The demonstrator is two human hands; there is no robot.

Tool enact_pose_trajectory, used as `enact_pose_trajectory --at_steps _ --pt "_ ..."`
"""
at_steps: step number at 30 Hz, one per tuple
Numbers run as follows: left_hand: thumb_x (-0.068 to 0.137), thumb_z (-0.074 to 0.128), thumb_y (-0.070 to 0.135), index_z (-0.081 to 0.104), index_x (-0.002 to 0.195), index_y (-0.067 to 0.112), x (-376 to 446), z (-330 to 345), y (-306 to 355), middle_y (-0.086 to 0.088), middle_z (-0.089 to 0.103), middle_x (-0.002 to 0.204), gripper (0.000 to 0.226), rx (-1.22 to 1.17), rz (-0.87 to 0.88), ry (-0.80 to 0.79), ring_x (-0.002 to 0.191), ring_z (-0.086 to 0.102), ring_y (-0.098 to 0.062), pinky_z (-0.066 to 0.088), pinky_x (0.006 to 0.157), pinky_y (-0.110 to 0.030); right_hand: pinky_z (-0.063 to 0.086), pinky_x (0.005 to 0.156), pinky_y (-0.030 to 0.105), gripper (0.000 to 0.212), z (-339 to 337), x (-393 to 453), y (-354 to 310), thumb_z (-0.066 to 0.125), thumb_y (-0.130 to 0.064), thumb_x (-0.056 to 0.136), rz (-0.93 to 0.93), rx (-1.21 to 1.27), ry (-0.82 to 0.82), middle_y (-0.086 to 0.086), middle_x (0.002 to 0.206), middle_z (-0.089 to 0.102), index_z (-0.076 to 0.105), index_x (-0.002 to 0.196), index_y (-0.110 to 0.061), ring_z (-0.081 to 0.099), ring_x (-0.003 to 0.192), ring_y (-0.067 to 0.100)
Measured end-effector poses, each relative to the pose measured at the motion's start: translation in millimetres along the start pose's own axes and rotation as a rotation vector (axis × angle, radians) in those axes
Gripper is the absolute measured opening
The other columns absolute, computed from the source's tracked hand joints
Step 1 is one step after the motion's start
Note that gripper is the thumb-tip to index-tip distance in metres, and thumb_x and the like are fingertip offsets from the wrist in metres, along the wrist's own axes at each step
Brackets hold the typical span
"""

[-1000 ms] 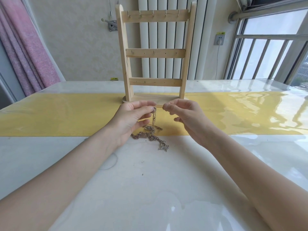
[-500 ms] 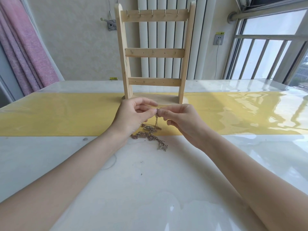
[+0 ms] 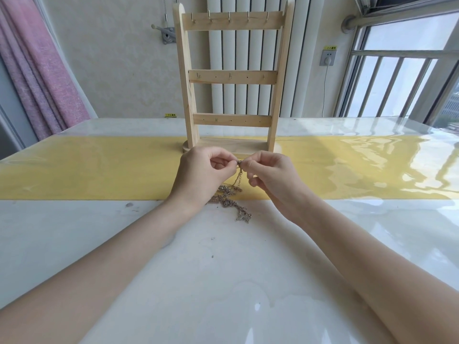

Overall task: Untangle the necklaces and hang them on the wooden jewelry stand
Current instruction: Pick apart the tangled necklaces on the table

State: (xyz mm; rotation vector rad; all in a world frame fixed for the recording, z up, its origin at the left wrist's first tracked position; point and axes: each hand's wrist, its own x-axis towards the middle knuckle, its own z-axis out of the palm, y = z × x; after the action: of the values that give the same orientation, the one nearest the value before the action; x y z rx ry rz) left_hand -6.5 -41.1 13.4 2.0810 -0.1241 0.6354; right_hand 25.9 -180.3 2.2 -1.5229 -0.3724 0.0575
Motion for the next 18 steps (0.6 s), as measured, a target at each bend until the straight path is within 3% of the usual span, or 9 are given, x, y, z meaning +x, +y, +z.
enact_pose_trajectory --at_steps 2,5,11,14,18 --pt "0.082 0.068 0.008 0.067 0.070 0.026 2.6 -0.1 -0.6 0.007 0.064 0.066 0.021 -0.099 -0.056 -0.031 0.053 0.056 0.003 0.049 0.058 -0.013 0.037 0.057 0.019 0.022 -0.3 -0.3 -1.1 0.059 0.001 0.087 0.016 0.073 -0.019 -0.008 0.055 0.054 0.056 0.067 -0.008 0.042 0.057 0.010" --pt "0.086 0.065 0.005 0.066 0.074 0.020 3.5 -0.3 1.2 0.001 0.064 0.071 0.019 -0.236 -0.125 -0.088 0.056 0.056 0.002 0.046 0.055 -0.011 0.037 0.057 0.019 0.026 -1.4 0.1 -3.4 0.056 0.001 0.088 0.079 0.189 -0.068 -0.008 0.059 0.056 0.052 0.064 -0.010 0.044 0.062 0.010" --pt "0.086 0.064 0.005 0.064 0.073 0.021 5.0 -1.6 3.3 -0.002 0.063 0.072 0.021 -0.196 -0.078 -0.117 0.055 0.054 0.000 0.046 0.054 -0.012 0.037 0.057 0.020 0.028 -2.0 0.7 -5.1 0.054 -0.002 0.090 0.146 0.303 -0.111 -0.008 0.069 0.058 0.049 0.065 -0.014 0.046 0.063 0.009" --pt "0.083 0.067 0.009 0.064 0.068 0.024 1.9 -3.1 3.4 0.007 0.061 0.060 0.021 -0.100 -0.031 -0.090 0.048 0.052 0.000 0.043 0.050 -0.013 0.036 0.056 0.020 0.025 -0.3 -0.2 -3.9 0.054 -0.002 0.088 0.118 0.211 -0.060 -0.004 0.070 0.053 0.050 0.065 -0.013 0.044 0.066 0.010" --pt "0.080 0.068 0.011 0.061 0.065 0.028 0.6 -1.5 1.8 0.013 0.058 0.058 0.023 -0.004 0.016 -0.068 0.055 0.052 -0.002 0.050 0.059 -0.023 0.035 0.057 0.022 0.024 1.7 -1.5 -4.3 0.056 -0.002 0.085 0.041 0.006 0.025 -0.001 0.073 0.051 0.049 0.064 -0.012 0.041 0.070 0.013"
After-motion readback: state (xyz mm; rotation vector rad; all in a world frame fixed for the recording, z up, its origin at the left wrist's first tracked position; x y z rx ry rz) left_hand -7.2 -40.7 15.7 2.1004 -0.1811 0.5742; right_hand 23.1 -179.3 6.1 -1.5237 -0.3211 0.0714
